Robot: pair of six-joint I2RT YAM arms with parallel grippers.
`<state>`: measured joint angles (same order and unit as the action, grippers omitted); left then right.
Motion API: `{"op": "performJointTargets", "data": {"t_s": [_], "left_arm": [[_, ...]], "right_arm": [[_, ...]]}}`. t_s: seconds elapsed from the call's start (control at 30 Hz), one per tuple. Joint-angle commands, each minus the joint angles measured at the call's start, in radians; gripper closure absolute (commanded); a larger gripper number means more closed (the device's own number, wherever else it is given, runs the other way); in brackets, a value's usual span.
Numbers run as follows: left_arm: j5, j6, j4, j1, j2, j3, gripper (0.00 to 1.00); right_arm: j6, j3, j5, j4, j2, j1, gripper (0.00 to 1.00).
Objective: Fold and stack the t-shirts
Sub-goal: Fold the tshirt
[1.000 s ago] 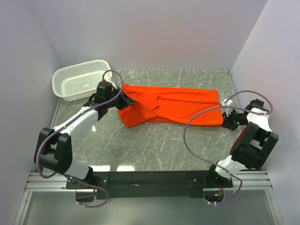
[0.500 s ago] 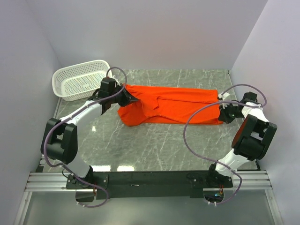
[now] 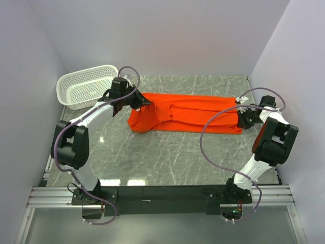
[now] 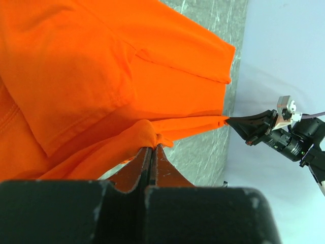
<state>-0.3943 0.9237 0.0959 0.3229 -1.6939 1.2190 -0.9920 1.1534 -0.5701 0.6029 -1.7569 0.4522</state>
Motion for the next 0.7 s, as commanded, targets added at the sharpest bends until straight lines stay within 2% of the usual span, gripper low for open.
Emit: {"op": "performJointTargets", "data": {"t_s": [0.0,0.37,0.67], "left_arm": [[-0.025,-0.037,0.007,-0.005,-0.022,0.065,0.99],[-0.026,-0.048,0.022,-0.013,-0.067,0.119,1.00],[-0.032,-0.059,0.034,-0.015,-0.096,0.155,1.00]], "right_arm": [[0.041,0.042,0.021,-0.051,-0.012,-0.010,1.00],[0.115,0.039,0.062,-0.132,-0.029,-0.040,1.00],[0.125,0.054,0.075,-0.132,-0.050,-0.061,1.00]]}}
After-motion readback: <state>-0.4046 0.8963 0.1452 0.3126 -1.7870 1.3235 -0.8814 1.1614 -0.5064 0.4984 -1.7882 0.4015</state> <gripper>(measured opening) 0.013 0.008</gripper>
